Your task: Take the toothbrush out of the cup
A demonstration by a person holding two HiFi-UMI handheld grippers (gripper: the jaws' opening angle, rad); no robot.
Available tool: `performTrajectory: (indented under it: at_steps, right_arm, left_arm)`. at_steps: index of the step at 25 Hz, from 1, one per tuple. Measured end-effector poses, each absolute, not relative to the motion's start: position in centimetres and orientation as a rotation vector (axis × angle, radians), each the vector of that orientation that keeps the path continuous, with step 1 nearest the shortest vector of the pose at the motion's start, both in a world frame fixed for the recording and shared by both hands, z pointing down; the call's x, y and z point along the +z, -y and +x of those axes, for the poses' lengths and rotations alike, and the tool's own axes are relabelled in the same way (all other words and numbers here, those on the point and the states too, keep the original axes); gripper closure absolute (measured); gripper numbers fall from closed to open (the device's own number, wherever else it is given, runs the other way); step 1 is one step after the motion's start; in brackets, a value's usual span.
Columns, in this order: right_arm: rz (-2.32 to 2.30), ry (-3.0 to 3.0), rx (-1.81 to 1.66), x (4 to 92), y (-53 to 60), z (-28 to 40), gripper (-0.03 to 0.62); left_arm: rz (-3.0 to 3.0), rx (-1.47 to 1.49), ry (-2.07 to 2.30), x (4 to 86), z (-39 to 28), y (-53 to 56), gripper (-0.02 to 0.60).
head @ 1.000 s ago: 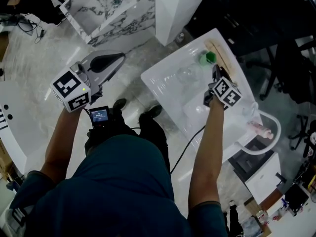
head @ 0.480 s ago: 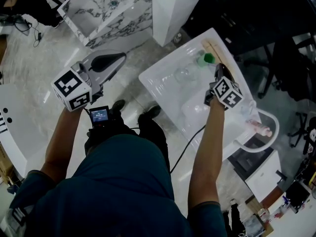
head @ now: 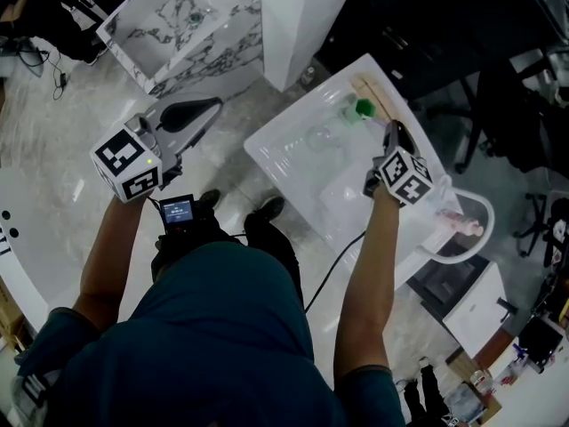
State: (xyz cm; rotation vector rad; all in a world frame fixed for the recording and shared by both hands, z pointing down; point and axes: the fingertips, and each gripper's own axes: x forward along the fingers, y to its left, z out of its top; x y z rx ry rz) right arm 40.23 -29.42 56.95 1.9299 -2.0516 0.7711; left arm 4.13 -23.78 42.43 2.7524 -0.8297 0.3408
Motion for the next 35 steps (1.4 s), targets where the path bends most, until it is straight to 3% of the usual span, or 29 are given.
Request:
performTrajectory:
  at_steps: [35]
  right_arm:
    - [2.221, 2.053, 0.379, 41.4, 17.8, 44.7, 0.542]
  left_arm:
    - [2.867, 0.246, 0.678, 40.2, 7.6, 24.2, 0.581]
